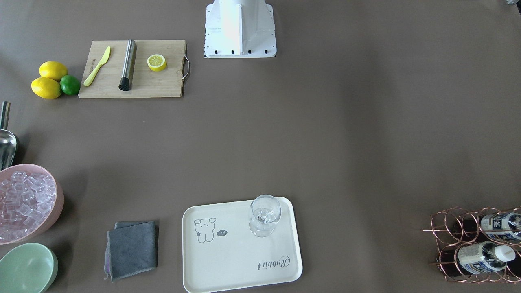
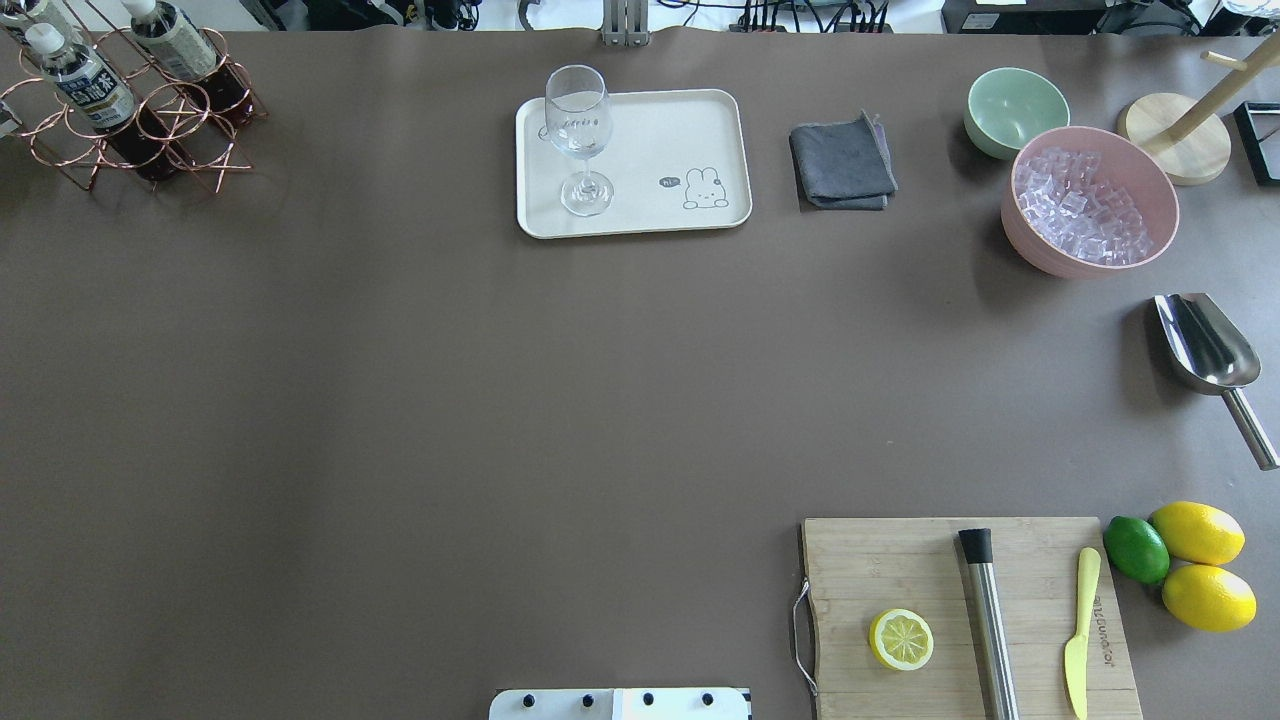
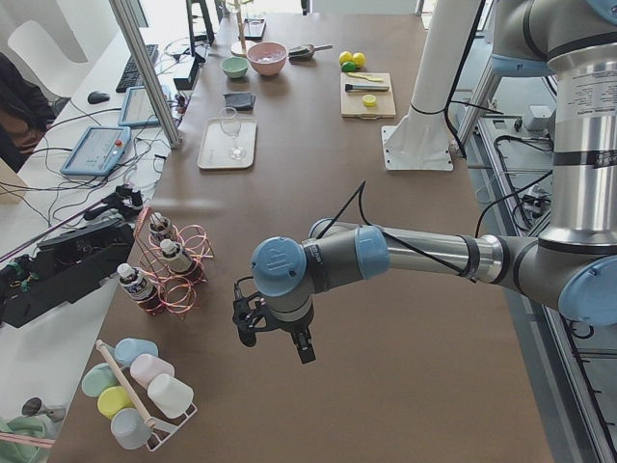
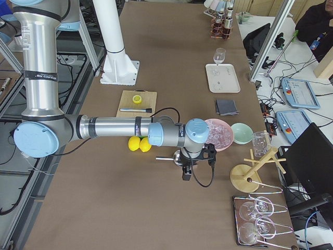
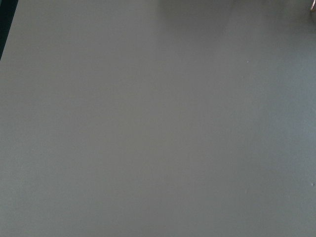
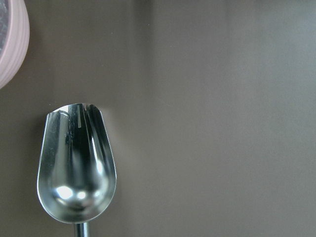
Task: Take tea from basket to plate
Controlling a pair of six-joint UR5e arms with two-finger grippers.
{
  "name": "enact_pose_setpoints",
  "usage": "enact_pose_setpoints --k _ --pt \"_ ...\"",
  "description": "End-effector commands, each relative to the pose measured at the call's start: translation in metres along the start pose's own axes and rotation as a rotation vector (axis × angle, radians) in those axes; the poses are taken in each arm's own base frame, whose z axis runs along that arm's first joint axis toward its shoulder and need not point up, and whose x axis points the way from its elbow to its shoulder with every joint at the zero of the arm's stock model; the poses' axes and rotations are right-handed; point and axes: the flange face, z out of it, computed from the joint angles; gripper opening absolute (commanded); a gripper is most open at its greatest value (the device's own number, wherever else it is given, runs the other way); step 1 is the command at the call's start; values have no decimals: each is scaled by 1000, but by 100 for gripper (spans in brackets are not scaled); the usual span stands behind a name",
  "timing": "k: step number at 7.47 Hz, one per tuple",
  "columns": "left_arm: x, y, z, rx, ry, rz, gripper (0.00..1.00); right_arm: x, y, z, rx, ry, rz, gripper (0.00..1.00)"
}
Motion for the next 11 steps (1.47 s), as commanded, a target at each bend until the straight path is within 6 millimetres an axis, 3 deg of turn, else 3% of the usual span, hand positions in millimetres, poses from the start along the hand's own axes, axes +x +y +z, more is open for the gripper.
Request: enact_pose_setpoints --k 1,4,5,6,7,8,9,10,11 --pt "-13 -7 2 -6 9 -111 99 4 1 -2 2 0 11 100" --pt "31 -39 -37 57 12 -399 99 12 0 -5 4 33 29 100" --pt "47 -50 -47 71 27 -615 99 7 -8 -14 23 43 15 100" --pt "71 -76 -48 64 25 -789 99 5 -9 -16 27 40 4 100" --pt "87 -115 -58 56 29 -959 99 3 -10 -19 31 33 1 100" --pt "77 -135 -56 49 41 -1080 99 3 -10 -19 33 30 1 100" --pt "81 -140 -56 52 78 -1196 99 3 -11 -27 51 31 -3 100" --pt "99 -156 -64 56 124 -1354 99 1 -10 -30 54 31 -4 100" --pt "104 -164 -68 55 135 -1388 99 2 -9 -30 54 32 6 100"
